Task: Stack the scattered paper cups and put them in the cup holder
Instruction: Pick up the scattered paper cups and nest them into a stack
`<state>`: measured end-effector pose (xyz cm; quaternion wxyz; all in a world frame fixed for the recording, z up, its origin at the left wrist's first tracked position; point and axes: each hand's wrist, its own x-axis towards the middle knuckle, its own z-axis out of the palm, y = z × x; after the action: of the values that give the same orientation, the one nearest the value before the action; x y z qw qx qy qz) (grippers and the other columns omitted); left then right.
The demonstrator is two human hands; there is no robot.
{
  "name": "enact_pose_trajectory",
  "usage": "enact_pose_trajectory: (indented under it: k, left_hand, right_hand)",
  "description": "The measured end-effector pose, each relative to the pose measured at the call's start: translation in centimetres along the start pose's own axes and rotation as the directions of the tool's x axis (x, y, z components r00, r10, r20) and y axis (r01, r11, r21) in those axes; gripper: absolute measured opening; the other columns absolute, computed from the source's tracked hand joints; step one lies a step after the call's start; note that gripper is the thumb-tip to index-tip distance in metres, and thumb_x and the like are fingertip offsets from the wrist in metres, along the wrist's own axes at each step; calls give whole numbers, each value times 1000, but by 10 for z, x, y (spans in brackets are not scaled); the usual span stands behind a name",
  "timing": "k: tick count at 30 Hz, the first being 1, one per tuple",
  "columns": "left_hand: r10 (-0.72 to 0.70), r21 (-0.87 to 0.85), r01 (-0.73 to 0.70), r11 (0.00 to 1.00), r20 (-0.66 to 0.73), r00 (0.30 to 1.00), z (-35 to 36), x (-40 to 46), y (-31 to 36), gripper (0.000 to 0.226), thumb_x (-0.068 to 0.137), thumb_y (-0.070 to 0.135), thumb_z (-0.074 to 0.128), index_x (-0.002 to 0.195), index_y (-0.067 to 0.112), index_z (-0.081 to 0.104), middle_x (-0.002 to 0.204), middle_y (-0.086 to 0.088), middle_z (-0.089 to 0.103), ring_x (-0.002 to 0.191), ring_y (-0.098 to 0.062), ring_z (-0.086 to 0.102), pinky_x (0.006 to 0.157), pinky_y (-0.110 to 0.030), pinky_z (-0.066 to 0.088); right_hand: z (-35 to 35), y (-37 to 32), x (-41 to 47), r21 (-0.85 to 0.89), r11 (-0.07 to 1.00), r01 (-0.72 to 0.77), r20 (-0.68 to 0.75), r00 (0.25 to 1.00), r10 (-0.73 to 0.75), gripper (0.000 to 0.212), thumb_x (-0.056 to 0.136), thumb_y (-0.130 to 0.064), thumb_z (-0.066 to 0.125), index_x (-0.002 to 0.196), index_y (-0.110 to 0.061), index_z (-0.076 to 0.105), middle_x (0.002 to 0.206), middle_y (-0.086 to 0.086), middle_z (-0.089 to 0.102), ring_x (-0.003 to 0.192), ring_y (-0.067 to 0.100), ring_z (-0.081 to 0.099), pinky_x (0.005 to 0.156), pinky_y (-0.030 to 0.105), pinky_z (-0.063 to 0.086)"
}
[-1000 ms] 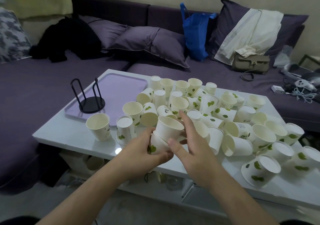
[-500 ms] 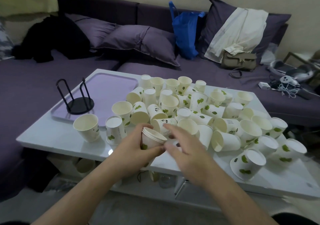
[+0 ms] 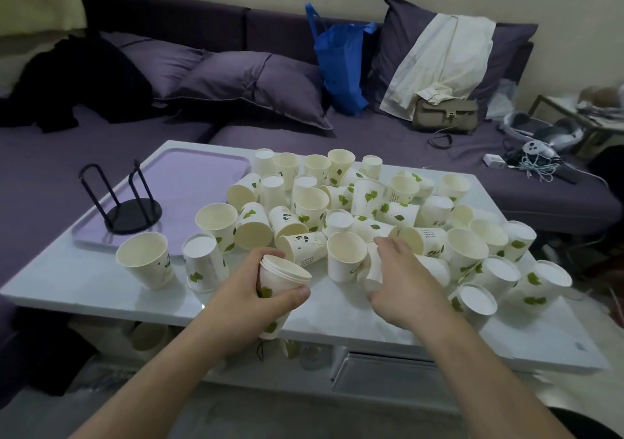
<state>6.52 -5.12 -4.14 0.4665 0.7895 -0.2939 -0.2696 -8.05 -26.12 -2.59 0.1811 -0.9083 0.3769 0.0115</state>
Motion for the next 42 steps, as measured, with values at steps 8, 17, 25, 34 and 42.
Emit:
enact_pose_trajectory:
  k: [8,17,25,34,42]
  left_hand:
    - [-4,-9,4,1000,-1,1000,1,1,0,61,85,51,87,135,44,53,119,16,67,106,-8,67,77,-22,54]
    - [18,85,-24,996,70,997,10,-3,4,66,84,51,88,136,46,48,117,17,65,100,-7,69,73,-19,59]
    - [96,81,-100,992,51,994,12,-3,1,69,81,55,90,138,44,52,116,18,70,100,-3,70,82,-23,59]
    - [87,24,-86,996,-14,996,8,-1,4,58,86,45,89,133,40,54,112,18,72,97,-1,71,73,-15,55]
    - [45,-57,-50,997,-99,994,-10,9,6,51,83,56,88,121,39,57,104,16,75,90,3,70,76,-22,56]
  right_hand:
    - [-15,-2,-13,-216,974,-60,40,997,71,67,85,-52,78,132,-18,45,142,3,33,94,27,59,71,39,51]
    - [-42,-25,-41,109,969,222,-254,949,-189,81,81,-54,84,142,-37,35,133,-15,41,116,14,56,95,42,53]
    - [1,-34,-29,214,862,460,-197,885,-423,51,96,-34,76,143,-34,56,128,-22,52,112,-2,50,101,25,49]
    - [-1,-51,-44,406,790,459,85,842,-533,80,103,-28,61,165,-52,16,168,-36,19,155,-12,17,126,22,21]
    - [-6,-85,-1,312,855,414,-125,910,-395,51,104,-17,53,153,-29,49,150,-19,51,139,-1,44,117,25,37]
